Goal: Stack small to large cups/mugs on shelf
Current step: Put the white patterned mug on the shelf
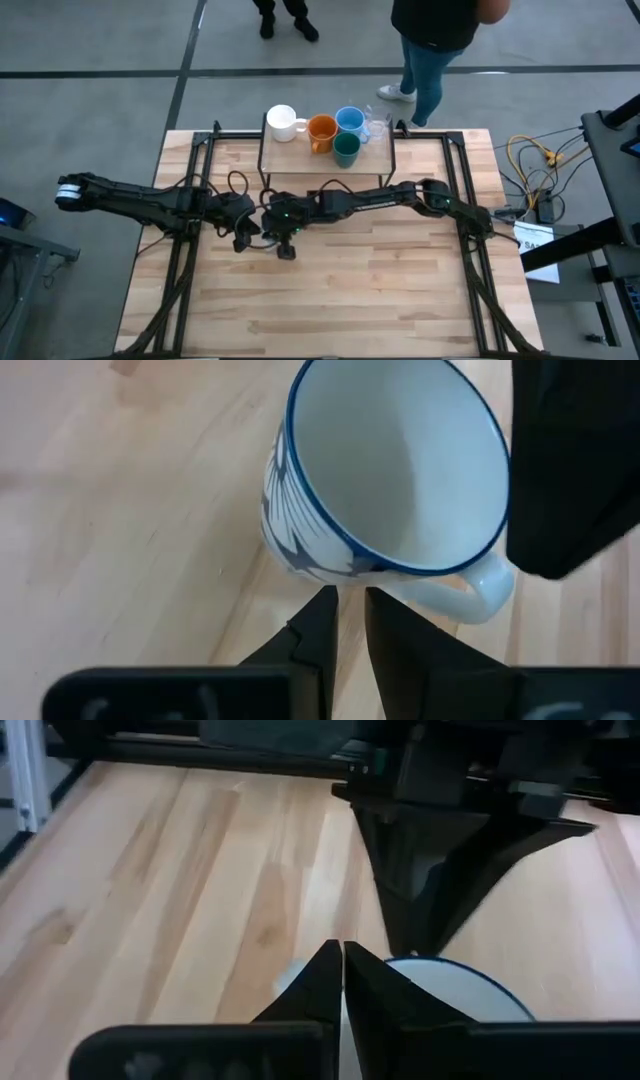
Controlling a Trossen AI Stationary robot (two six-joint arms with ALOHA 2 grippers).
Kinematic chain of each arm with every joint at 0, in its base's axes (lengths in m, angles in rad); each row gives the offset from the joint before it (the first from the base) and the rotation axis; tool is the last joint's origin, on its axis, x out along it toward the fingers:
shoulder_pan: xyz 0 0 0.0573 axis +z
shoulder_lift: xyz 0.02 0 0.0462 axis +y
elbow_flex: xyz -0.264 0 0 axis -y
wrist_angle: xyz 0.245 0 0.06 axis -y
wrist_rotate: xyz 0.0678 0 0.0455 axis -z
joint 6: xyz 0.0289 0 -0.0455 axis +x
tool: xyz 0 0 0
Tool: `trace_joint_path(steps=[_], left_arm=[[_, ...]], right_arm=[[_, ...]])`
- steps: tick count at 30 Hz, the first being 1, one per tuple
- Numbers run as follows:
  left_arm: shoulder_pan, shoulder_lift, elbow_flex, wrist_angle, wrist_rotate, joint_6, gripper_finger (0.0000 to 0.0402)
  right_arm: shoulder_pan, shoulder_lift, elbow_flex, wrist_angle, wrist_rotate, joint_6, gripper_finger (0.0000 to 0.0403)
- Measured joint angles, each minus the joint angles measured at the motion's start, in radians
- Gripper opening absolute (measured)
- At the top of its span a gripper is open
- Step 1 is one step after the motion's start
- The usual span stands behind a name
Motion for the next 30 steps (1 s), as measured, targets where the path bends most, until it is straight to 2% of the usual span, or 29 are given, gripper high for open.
trace_joint_path(steps=[14, 22, 25, 30], left_arm=[[0.001, -0.004, -0.006, -0.010, 0.000, 0.002, 0.0040], [-0.002, -0.012, 0.002, -0.017, 0.099, -0.066, 0.0040], [-0.032, -0.017, 0.032, -0.034, 0.130, -0.085, 0.0040], [-0.132, 0.005, 0.106, -0.125, 0.118, -0.120, 0.0040]], right_arm=[[-0.003, -0.093, -0.041, -0.139, 0.136, -0.076, 0.0008], [-0.023, -0.154, -0.141, -0.161, 0.198, -0.028, 0.0008], [-0.034, -0.189, -0.180, -0.156, 0.235, -0.020, 0.0008], [-0.060, -0.254, -0.229, -0.145, 0.298, -0.003, 0.0008]])
